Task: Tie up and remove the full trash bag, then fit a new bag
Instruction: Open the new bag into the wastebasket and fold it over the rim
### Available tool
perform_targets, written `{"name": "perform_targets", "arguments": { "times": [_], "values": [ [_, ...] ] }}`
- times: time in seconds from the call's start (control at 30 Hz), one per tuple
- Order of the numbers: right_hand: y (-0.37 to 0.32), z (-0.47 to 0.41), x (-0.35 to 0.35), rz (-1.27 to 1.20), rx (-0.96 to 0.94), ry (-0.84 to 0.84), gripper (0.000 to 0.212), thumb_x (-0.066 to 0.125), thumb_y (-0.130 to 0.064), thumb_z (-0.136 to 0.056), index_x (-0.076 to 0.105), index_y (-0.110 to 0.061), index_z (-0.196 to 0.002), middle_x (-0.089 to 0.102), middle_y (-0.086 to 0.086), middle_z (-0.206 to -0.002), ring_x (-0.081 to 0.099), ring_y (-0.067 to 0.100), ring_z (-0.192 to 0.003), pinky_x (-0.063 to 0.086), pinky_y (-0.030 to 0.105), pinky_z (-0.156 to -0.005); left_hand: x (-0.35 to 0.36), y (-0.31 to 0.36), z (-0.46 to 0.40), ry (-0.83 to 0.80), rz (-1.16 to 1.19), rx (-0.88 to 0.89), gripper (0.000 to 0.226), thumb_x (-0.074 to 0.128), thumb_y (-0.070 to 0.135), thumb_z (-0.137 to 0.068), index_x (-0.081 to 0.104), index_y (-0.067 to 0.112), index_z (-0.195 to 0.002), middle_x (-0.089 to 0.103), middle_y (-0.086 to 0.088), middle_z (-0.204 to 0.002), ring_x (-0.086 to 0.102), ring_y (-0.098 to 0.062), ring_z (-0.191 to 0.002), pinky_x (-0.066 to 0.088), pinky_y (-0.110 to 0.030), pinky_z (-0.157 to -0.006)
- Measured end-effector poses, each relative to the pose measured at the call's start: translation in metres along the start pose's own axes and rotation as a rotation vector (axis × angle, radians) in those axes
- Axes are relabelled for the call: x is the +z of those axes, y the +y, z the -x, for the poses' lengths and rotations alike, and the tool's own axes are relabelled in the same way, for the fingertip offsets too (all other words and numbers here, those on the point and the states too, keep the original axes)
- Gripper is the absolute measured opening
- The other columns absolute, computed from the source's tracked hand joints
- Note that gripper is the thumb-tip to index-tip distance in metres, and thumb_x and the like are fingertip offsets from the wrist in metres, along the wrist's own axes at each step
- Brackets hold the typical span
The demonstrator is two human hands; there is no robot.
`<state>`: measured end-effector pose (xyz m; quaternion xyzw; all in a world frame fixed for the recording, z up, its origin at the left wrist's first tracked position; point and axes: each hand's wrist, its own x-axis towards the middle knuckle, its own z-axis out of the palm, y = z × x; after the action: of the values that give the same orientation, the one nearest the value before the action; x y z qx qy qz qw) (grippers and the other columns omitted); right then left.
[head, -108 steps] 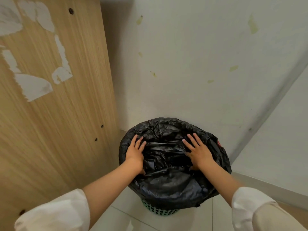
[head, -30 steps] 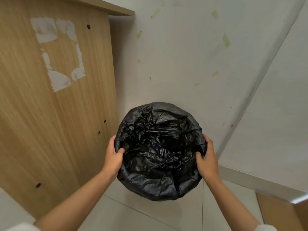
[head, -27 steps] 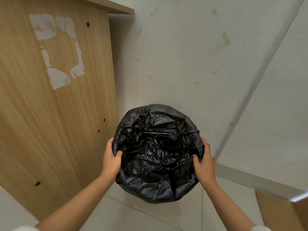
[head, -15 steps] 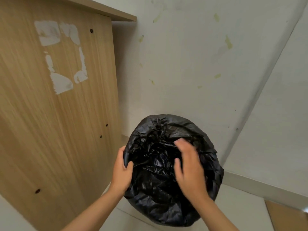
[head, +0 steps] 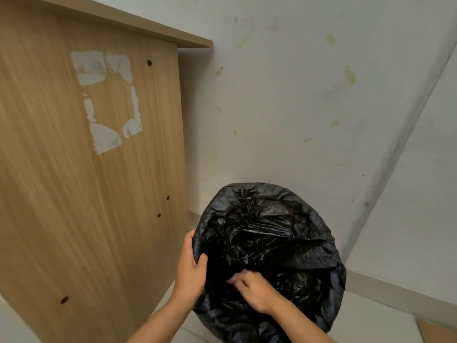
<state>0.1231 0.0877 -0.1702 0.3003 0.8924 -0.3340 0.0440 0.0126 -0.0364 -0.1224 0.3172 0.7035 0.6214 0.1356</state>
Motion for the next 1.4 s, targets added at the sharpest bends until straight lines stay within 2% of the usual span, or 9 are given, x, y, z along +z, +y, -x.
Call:
{"name": "perform_targets", "arguments": {
  "times": [0.1,0.4,0.57,0.7,0.87,1.0,1.17,1.3,1.4],
  "values": [
    [0.007,0.006,-0.016,0.466,-0.092,0.284,0.036,0.04,-0.025,-0.097,0.044,-0.022,-0.133,0.049,0.003,-0.132,0.048,0.025,-0.122,0.042,0.039,-0.1,0.002,0.001,0.001,-0.032,0.002,0.001,0.05,0.043,-0.006,-0.091,0.043,0.031,-0.123,0.059,0.014,-0.114,0.056,0.007,-0.103,0.044,-0.019,-0.092],
    [0.066,-0.017,-0.022,0.695,0.197,-0.315,0.072,0.026,-0.071,-0.089,-0.019,-0.054,-0.142,-0.018,0.003,-0.161,-0.024,0.035,-0.144,-0.019,0.069,-0.104,-0.004,-0.007,0.0,-0.091,-0.009,-0.036,0.051,0.042,-0.002,-0.095,0.037,0.029,-0.135,0.053,0.014,-0.126,0.052,0.003,-0.115,0.044,-0.022,-0.102],
    [0.054,-0.008,-0.033,0.397,0.087,-0.068,0.054,0.037,-0.053,-0.095,0.026,-0.041,-0.146,0.031,0.004,-0.152,0.022,0.029,-0.144,0.012,0.047,-0.118,-0.004,-0.005,-0.003,-0.099,0.0,-0.033,0.049,0.041,-0.002,-0.095,0.038,0.03,-0.131,0.055,0.016,-0.121,0.054,0.012,-0.105,0.044,-0.009,-0.086],
    [0.028,0.001,-0.029,0.248,0.074,0.337,0.008,0.049,-0.029,-0.092,0.052,-0.024,-0.098,0.05,-0.004,-0.105,0.056,0.016,-0.099,0.046,0.03,-0.081,-0.002,-0.002,-0.008,-0.091,-0.014,-0.007,0.048,0.042,-0.004,-0.093,0.041,0.028,-0.129,0.057,0.016,-0.118,0.054,0.011,-0.103,0.044,-0.016,-0.091],
    [0.014,0.002,0.014,0.139,0.236,-0.2,0.08,0.024,-0.075,-0.086,0.035,-0.022,-0.145,0.034,0.01,-0.152,0.031,0.028,-0.141,0.024,0.038,-0.116,0.004,0.001,-0.01,-0.078,-0.018,0.013,0.048,0.042,-0.007,-0.091,0.041,0.024,-0.128,0.058,0.013,-0.116,0.054,0.012,-0.101,0.042,-0.005,-0.084],
    [0.013,0.002,0.038,0.127,0.29,-0.359,0.063,0.012,-0.058,-0.099,0.006,-0.028,-0.154,0.006,0.004,-0.163,-0.001,0.031,-0.149,0.0,0.047,-0.118,0.005,0.003,-0.01,-0.086,-0.024,0.025,0.048,0.042,-0.006,-0.091,0.042,0.025,-0.127,0.058,0.011,-0.115,0.055,0.006,-0.104,0.043,-0.017,-0.092],
    [0.015,0.009,0.021,-0.185,0.163,0.119,0.029,0.054,-0.042,-0.091,0.062,-0.027,-0.114,0.063,0.0,-0.119,0.058,0.016,-0.112,0.041,0.021,-0.096,0.005,0.002,-0.015,-0.071,-0.016,0.004,0.048,0.042,-0.007,-0.091,0.042,0.024,-0.127,0.059,0.009,-0.115,0.055,0.003,-0.104,0.043,-0.018,-0.09],
    [-0.014,0.01,0.005,-0.865,-0.025,0.697,0.027,0.05,-0.016,-0.097,0.05,-0.033,-0.117,0.053,-0.009,-0.12,0.056,0.007,-0.106,0.052,0.029,-0.092,0.007,0.004,-0.018,-0.057,-0.013,0.015,0.047,0.042,-0.008,-0.09,0.043,0.023,-0.125,0.06,0.009,-0.112,0.056,0.007,-0.1,0.045,-0.017,-0.088],
    [-0.047,0.006,-0.003,-1.233,-0.139,0.516,0.054,0.04,-0.046,-0.096,0.02,-0.047,-0.147,0.028,-0.022,-0.143,0.032,0.004,-0.132,0.032,0.041,-0.114,0.011,0.007,-0.014,-0.064,-0.001,0.034,0.05,0.041,-0.009,-0.088,0.044,0.025,-0.125,0.061,0.011,-0.112,0.057,0.008,-0.101,0.045,-0.012,-0.086]
  ]
}}
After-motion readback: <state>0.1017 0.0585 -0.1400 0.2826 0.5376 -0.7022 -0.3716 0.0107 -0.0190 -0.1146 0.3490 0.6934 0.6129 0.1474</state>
